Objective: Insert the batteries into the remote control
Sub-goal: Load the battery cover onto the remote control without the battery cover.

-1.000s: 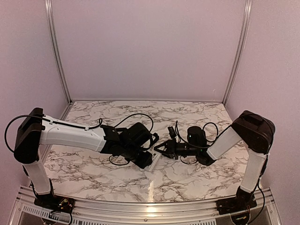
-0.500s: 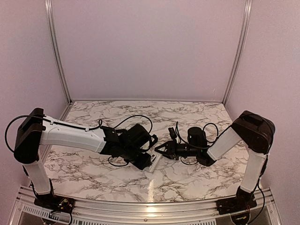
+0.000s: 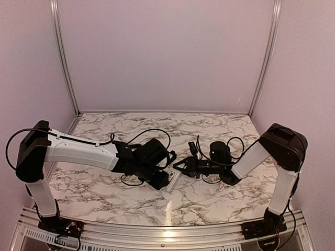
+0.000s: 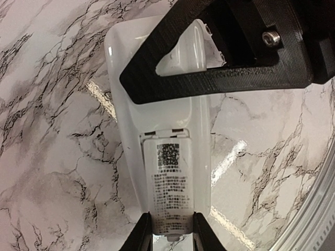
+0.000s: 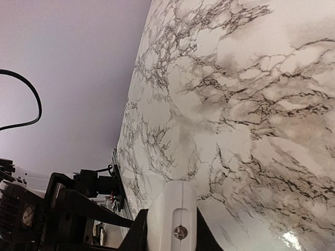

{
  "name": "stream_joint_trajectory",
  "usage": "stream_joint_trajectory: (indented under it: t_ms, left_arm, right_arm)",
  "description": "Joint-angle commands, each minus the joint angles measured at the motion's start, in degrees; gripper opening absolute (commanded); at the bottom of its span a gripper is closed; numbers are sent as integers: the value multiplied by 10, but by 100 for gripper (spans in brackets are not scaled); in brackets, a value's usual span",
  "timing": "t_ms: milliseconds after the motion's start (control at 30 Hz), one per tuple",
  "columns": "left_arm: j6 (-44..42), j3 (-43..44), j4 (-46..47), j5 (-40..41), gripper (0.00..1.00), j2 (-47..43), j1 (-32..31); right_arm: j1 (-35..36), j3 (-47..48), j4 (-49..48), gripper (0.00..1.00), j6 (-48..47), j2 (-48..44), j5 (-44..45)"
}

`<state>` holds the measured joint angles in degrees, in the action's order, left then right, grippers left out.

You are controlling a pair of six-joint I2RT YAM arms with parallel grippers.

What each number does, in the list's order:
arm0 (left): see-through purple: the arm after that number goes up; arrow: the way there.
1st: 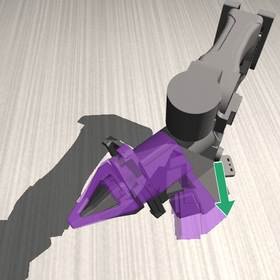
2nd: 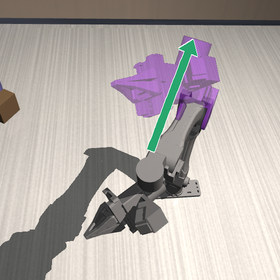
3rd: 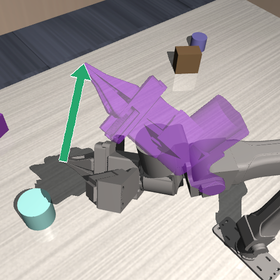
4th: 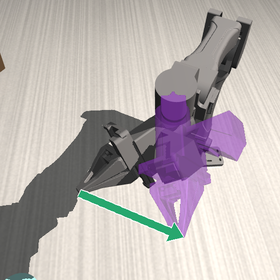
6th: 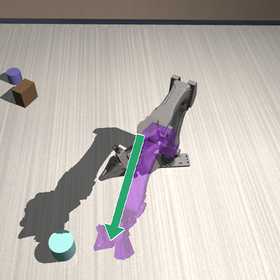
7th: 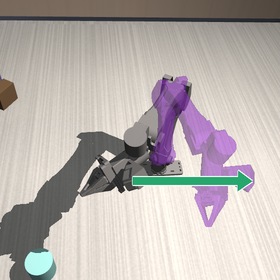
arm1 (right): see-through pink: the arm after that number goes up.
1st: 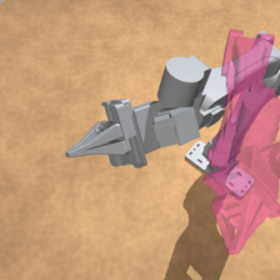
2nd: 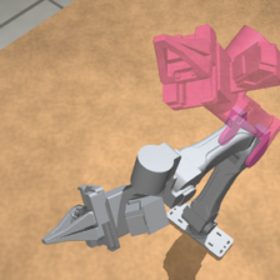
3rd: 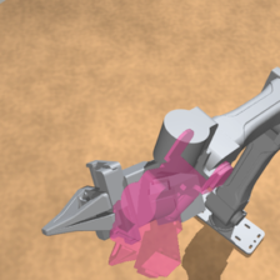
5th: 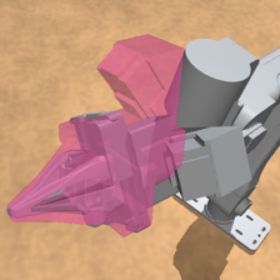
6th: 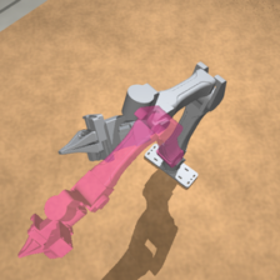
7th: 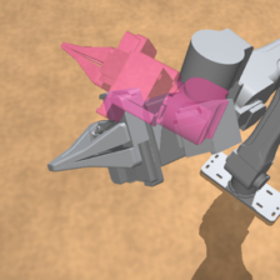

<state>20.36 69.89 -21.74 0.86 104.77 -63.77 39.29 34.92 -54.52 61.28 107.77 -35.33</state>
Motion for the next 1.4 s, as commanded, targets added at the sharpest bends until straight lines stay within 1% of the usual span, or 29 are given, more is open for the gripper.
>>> stream_joint_trajectory:
  t_ms: [0,267,900,1200,1367]
  left_arm:
    - [2,-5,-9,-7,20,19,0]
    - [14,3,-8,-7,20,25,4]
    - [11,27,-4,-6,21,38,16]
    - [4,9,-1,-7,26,27,16]
    - [4,0,11,-24,24,20,15]
  right_arm:
    - [-5,1,-28,0,4,-19,2]
    - [-1,-2,-48,0,12,-13,-9]
    - [23,-18,-93,0,42,0,-7]
    - [-8,-28,-111,0,52,-4,-13]
    - [-15,-29,-104,0,52,-6,-13]
